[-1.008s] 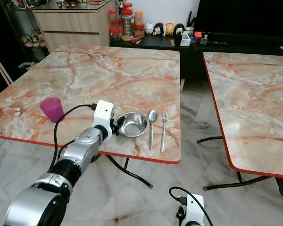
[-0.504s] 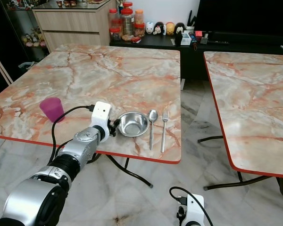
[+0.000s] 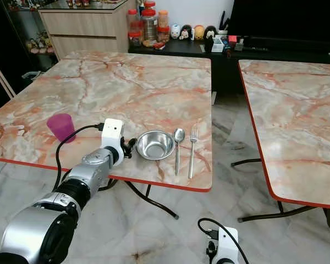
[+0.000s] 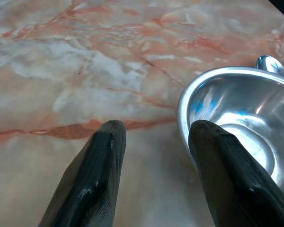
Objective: Setting the table
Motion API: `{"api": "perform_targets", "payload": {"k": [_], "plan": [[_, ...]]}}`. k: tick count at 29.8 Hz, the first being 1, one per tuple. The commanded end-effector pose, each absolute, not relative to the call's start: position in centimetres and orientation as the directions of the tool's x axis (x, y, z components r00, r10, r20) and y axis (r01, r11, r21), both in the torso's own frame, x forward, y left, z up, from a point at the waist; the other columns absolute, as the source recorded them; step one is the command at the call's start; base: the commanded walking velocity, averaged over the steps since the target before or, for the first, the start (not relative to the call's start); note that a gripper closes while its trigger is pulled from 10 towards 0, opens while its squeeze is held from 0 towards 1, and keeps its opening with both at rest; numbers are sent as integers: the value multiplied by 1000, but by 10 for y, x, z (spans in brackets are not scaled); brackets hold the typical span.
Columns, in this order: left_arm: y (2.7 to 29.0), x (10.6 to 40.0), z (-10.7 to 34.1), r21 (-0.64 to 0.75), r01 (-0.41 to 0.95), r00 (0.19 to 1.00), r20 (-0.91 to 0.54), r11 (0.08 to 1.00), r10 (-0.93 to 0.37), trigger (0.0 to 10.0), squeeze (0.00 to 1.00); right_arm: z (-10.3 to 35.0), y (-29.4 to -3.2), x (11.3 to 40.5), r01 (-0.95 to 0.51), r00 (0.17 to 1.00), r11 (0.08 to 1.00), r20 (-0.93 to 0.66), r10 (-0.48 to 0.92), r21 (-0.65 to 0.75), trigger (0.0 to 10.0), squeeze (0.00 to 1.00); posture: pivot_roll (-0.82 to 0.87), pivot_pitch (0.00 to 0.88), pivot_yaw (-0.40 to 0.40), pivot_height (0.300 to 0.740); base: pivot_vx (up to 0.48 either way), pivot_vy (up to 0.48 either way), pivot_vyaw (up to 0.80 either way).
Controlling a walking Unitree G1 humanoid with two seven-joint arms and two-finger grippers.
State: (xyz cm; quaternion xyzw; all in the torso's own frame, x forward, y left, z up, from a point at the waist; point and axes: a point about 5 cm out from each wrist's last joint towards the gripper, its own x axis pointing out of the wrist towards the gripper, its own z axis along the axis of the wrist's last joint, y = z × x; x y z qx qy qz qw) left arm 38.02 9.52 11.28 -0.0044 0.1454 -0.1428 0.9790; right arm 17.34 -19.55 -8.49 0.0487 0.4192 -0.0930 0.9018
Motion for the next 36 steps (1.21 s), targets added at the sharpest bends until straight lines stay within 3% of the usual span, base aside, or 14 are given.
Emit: {"api": "perform_targets", "payload": {"k": [1, 36], "plan": [[93, 383, 117, -50, 289, 913, -287, 956, -291, 10000, 0, -84, -196, 174, 223, 635, 975, -761, -137, 11, 10000, 0, -15, 0, 20, 740, 0, 0, 0], [71, 369, 96, -74, 413, 821, -400, 908, -407, 10000, 0, -85, -192, 173, 226, 632, 974, -764, -132, 19, 10000, 0, -20, 0, 39, 740, 0, 0, 0]]}}
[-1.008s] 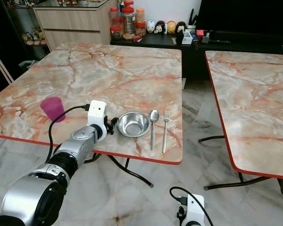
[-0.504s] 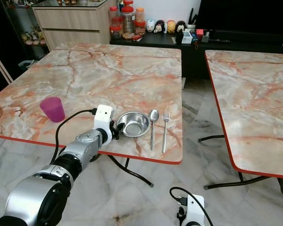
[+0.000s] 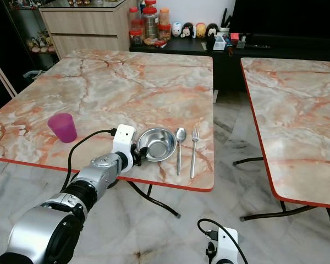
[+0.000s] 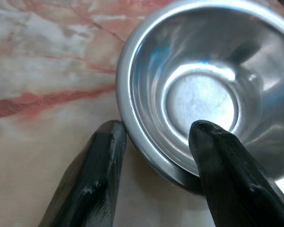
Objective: Setting the table
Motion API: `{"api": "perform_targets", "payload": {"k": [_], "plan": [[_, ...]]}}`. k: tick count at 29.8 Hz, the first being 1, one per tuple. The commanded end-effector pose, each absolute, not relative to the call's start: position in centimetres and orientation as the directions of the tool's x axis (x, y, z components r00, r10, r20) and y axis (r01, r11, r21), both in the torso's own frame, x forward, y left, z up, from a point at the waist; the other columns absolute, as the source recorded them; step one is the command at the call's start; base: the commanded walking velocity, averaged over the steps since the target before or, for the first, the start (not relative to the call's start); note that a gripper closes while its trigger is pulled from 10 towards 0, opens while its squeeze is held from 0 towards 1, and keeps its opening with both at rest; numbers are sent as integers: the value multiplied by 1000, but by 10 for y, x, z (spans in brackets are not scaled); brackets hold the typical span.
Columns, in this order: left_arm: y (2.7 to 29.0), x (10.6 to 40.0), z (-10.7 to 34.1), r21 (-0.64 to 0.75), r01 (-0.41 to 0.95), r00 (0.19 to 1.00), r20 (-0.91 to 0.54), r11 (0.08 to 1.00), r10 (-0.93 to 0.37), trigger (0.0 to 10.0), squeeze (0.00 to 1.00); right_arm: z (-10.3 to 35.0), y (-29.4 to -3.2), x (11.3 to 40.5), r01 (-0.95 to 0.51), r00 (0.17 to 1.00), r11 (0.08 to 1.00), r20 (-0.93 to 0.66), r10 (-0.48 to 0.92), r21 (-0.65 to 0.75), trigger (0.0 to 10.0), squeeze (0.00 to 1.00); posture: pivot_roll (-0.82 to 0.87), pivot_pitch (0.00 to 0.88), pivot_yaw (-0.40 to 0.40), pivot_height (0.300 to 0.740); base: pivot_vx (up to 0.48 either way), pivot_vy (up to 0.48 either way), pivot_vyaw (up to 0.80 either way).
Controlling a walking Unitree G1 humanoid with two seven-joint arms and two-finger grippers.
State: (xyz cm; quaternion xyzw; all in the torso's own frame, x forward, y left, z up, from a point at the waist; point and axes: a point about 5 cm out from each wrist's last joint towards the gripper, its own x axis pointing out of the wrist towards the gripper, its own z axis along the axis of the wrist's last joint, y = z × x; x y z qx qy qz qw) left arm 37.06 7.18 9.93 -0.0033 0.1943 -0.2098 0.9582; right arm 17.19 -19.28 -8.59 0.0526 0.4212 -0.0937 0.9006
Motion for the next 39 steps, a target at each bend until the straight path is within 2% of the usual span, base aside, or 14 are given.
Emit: {"api": "perform_targets", "payload": {"k": [1, 4, 5, 6, 7, 27, 34, 39], "plan": [[72, 369, 96, -76, 413, 821, -401, 908, -407, 10000, 0, -86, -192, 173, 226, 632, 974, -764, -132, 19, 10000, 0, -20, 0, 39, 740, 0, 0, 0], [73, 369, 94, -80, 411, 819, -405, 908, -407, 10000, 0, -86, -192, 173, 226, 632, 974, -764, -132, 19, 10000, 0, -19, 0, 40, 740, 0, 0, 0], [74, 369, 94, -81, 411, 819, -406, 908, -406, 8039, 0, -85, -192, 173, 226, 632, 974, -764, -132, 19, 10000, 0, -19, 0, 40, 740, 0, 0, 0], [74, 368, 94, -82, 410, 819, -406, 909, -406, 4824, 0, -85, -192, 173, 226, 632, 974, -764, -132, 19, 10000, 0, -19, 0, 40, 740, 0, 0, 0], [75, 368, 93, -82, 408, 819, -407, 909, -404, 0, 0, -85, -192, 173, 225, 632, 974, -764, -131, 19, 10000, 0, -18, 0, 39, 740, 0, 0, 0], [79, 368, 92, -90, 386, 826, -409, 918, -388, 0, 0, -86, -191, 173, 226, 627, 974, -768, -130, 20, 10000, 0, -9, 0, 36, 740, 0, 0, 0], [87, 371, 95, -132, 310, 870, -360, 942, -337, 0, 0, -86, -190, 173, 227, 628, 974, -768, -130, 21, 10000, 0, -9, 0, 36, 740, 0, 0, 0], [99, 375, 102, -204, 193, 925, -288, 960, -247, 0, 0, -85, -190, 174, 228, 629, 974, -766, -132, 19, 10000, 0, -8, 0, 33, 740, 0, 0, 0]]}}
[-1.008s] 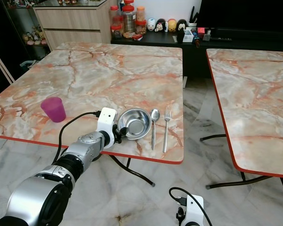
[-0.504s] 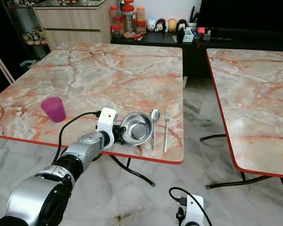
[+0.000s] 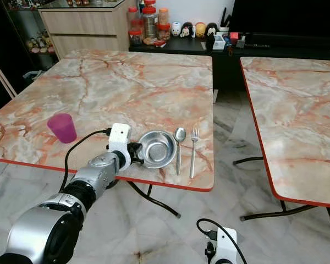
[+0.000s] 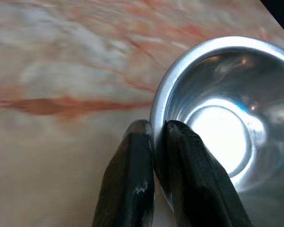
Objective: Setting the table
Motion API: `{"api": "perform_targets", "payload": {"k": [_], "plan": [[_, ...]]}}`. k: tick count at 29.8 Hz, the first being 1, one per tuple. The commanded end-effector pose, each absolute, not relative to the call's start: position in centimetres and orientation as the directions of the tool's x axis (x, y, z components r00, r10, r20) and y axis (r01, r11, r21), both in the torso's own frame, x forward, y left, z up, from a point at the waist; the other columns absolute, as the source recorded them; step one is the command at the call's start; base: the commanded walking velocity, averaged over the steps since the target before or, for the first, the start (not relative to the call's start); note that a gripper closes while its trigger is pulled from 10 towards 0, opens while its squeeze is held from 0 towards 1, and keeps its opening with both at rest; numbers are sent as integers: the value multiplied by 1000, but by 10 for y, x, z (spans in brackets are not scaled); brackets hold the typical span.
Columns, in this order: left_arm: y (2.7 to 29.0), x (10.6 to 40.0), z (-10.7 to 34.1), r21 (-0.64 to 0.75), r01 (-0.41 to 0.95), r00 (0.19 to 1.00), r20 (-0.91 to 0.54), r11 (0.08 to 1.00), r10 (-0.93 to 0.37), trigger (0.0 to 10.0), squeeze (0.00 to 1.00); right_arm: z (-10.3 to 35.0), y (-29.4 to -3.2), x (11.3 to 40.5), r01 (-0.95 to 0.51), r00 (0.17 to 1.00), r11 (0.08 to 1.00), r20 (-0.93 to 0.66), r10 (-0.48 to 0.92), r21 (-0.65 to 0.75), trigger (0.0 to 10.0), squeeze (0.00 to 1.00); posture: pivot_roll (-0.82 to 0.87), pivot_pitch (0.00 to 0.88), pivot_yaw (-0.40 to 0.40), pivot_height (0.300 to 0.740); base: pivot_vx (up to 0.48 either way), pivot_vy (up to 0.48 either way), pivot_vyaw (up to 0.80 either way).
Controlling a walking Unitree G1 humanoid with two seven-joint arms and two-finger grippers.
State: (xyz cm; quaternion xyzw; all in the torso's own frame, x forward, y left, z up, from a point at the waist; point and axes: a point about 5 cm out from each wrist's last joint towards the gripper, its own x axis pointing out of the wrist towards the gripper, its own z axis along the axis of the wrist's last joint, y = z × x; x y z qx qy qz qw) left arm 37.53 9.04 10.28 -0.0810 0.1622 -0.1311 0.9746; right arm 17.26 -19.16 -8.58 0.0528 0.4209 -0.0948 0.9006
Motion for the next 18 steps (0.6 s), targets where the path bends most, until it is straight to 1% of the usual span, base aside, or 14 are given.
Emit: {"api": "perform_targets", "payload": {"k": [1, 2, 5, 8, 9, 12, 18], "plan": [[104, 376, 103, -238, 142, 943, -263, 961, -205, 0, 0, -85, -191, 174, 228, 629, 973, -766, -133, 18, 10000, 0, -7, 0, 32, 740, 0, 0, 0], [104, 376, 103, -238, 142, 943, -263, 961, -205, 0, 0, -85, -191, 174, 228, 629, 973, -766, -133, 18, 10000, 0, -7, 0, 32, 740, 0, 0, 0], [113, 377, 108, -306, 63, 972, -198, 950, -128, 0, 0, -85, -192, 174, 227, 629, 974, -766, -134, 16, 10000, 0, -6, 0, 29, 740, 0, 0, 0], [116, 377, 110, -333, 53, 981, -161, 942, -112, 0, 0, -85, -192, 174, 226, 631, 974, -765, -134, 16, 10000, 0, -5, 0, 27, 740, 0, 0, 0], [116, 375, 111, -344, 60, 986, -127, 937, -110, 10000, 0, -85, -192, 175, 225, 633, 974, -762, -133, 17, 10000, 0, -6, 0, 27, 740, 0, 0, 0], [119, 372, 109, -345, 69, 990, -93, 936, -107, 10000, 0, -84, -193, 176, 227, 636, 974, -760, -134, 18, 10000, 0, -9, 0, 28, 740, 0, 0, 0], [129, 366, 101, -368, 51, 994, -70, 928, -82, 10000, 0, -83, -195, 178, 235, 649, 972, -748, -141, 20, 10000, 0, -12, 0, 29, 740, 0, 0, 0]]}}
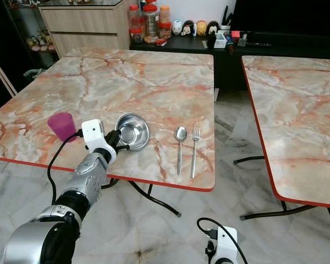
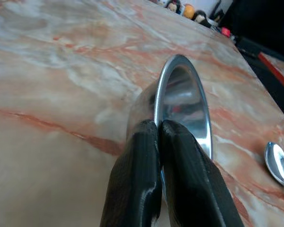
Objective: Setting the table
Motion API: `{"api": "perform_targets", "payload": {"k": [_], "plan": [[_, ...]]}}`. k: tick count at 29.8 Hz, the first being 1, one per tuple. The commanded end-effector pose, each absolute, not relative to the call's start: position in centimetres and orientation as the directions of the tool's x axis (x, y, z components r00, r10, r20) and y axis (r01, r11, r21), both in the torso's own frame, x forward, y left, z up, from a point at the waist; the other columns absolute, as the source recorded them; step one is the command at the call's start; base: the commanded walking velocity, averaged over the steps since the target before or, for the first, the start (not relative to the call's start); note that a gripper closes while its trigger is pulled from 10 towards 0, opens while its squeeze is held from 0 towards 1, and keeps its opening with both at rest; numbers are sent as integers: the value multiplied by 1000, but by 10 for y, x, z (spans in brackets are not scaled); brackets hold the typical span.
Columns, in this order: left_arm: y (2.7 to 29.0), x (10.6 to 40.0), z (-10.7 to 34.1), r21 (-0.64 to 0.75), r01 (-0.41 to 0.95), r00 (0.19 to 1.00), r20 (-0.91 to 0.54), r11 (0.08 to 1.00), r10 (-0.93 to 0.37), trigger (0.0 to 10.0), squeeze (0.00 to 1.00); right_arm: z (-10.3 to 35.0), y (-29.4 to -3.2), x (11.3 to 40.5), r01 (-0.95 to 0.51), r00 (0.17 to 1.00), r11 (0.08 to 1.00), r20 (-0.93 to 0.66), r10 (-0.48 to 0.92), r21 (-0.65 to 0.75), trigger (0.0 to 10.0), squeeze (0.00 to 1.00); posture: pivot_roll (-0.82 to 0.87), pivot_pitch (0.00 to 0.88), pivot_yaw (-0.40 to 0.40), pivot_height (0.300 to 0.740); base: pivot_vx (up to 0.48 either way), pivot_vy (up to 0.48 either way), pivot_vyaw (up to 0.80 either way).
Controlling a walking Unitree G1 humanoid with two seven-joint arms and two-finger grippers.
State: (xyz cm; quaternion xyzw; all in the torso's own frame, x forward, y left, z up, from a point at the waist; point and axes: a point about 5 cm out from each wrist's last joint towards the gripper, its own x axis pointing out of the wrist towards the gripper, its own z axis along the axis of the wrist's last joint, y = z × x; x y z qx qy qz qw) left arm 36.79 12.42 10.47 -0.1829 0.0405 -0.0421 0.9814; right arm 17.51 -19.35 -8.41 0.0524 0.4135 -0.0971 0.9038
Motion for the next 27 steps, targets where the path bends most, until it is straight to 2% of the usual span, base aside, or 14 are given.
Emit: {"api": "perform_targets", "payload": {"k": [1, 9, 14, 15, 27], "plan": [[131, 364, 99, -386, 42, 995, -67, 922, -74, 10000, 0, -82, -195, 178, 234, 653, 972, -745, -140, 22, 10000, 0, -10, 0, 26, 740, 0, 0, 0], [131, 356, 86, -536, 9, 994, -85, 844, -65, 10000, 0, -81, -194, 181, 222, 661, 975, -739, -130, 28, 10000, 0, -8, 0, 24, 740, 0, 0, 0], [127, 353, 81, -569, 2, 992, -104, 822, -74, 10000, 0, -81, -194, 181, 221, 661, 975, -740, -129, 27, 10000, 0, -10, 0, 25, 740, 0, 0, 0], [127, 353, 79, -576, -2, 991, -110, 817, -75, 0, 0, -81, -194, 181, 222, 661, 975, -739, -130, 26, 10000, 0, -10, 0, 24, 740, 0, 0, 0], [129, 356, 87, -670, -12, 997, -67, 742, -44, 0, 0, -81, -194, 180, 226, 659, 974, -741, -132, 28, 10000, 0, -6, 0, 18, 740, 0, 0, 0]]}}
